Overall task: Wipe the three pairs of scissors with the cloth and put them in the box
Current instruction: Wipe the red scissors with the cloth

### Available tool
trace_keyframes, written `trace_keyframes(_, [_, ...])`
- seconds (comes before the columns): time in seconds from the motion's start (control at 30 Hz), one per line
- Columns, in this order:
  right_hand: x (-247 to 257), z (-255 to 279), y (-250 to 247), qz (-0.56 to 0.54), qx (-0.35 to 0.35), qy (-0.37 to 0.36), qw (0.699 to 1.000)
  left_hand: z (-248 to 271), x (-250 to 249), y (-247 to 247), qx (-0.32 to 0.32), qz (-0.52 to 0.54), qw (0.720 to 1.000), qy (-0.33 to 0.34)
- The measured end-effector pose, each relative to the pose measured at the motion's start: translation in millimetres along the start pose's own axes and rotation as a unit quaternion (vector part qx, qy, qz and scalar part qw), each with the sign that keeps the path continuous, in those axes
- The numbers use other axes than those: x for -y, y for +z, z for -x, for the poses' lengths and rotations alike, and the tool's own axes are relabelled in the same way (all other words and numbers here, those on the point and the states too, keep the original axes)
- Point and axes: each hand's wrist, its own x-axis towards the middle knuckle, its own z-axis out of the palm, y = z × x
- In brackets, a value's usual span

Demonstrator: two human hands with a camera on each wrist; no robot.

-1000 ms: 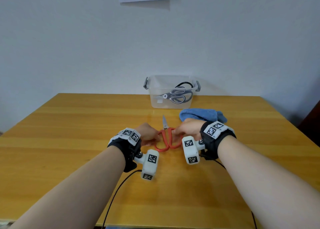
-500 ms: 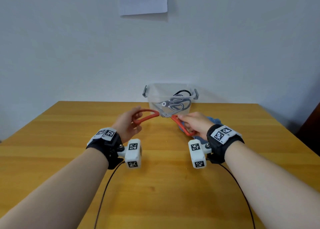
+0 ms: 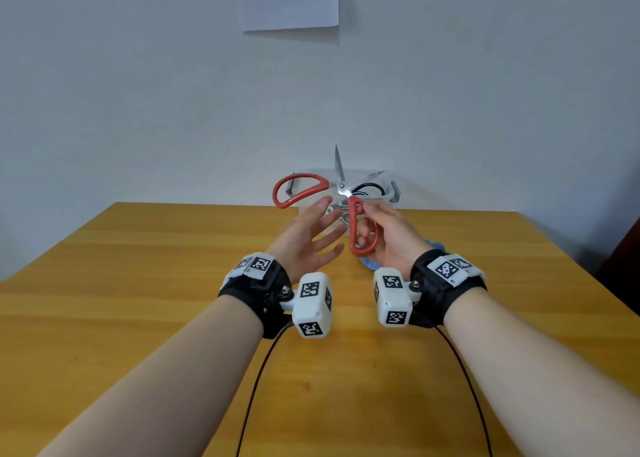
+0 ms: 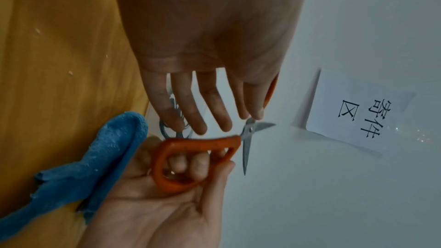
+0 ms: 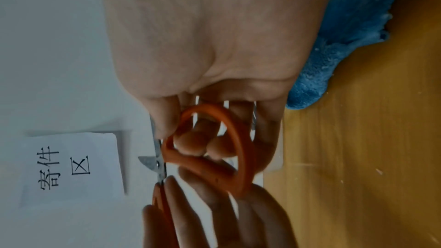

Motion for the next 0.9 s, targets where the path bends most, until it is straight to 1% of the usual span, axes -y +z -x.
trace_keyframes(0.1, [6,4,-6,0.047,0.043,0.018,0.998,-2,2,7,0.003,-0.013,1.0,0.021])
trace_keyframes(0.17, [6,4,-11,0.09,0.074,0.043,0.992,-6,5,6,-0.003,-0.018,1.0,0.023])
trace_keyframes(0.23, [4,4,-14,0.139,0.09,0.074,0.983,-9,10,6,-0.014,-0.024,0.999,0.019])
trace_keyframes(0.3, [5,1,-16,0.197,0.077,0.088,0.973,-12,13,5,-0.033,-0.042,0.998,0.027])
trace_keyframes(0.33, [7,-2,-18,0.224,0.056,0.092,0.969,-15,15,4,-0.045,-0.049,0.997,0.034])
trace_keyframes(0.4, [12,-8,-25,0.277,-0.014,0.098,0.956,-21,16,0,-0.074,-0.053,0.995,0.046])
trace_keyframes(0.47, [16,-15,-37,0.332,-0.092,0.104,0.933,-29,14,-6,-0.109,-0.059,0.991,0.047])
trace_keyframes(0.5, [17,-19,-45,0.366,-0.121,0.111,0.916,-33,14,-10,-0.126,-0.066,0.989,0.044])
trace_keyframes(0.57, [16,-26,-60,0.436,-0.152,0.12,0.879,-40,13,-15,-0.15,-0.081,0.985,0.034])
trace_keyframes(0.67, [16,-34,-71,0.541,-0.146,0.101,0.822,-46,15,-18,-0.158,-0.092,0.983,0.021])
trace_keyframes(0.73, [11,-37,-74,0.589,-0.128,0.095,0.792,-49,18,-19,-0.159,-0.1,0.982,0.011])
trace_keyframes(0.8, [0,-43,-79,0.616,-0.124,0.098,0.772,-52,22,-20,-0.157,-0.106,0.982,0.0])
trace_keyframes(0.87, [-11,-48,-87,0.63,-0.121,0.112,0.759,-54,24,-22,-0.156,-0.11,0.981,-0.013])
trace_keyframes(0.9, [-17,-50,-91,0.647,-0.116,0.116,0.744,-54,26,-23,-0.156,-0.113,0.981,-0.017])
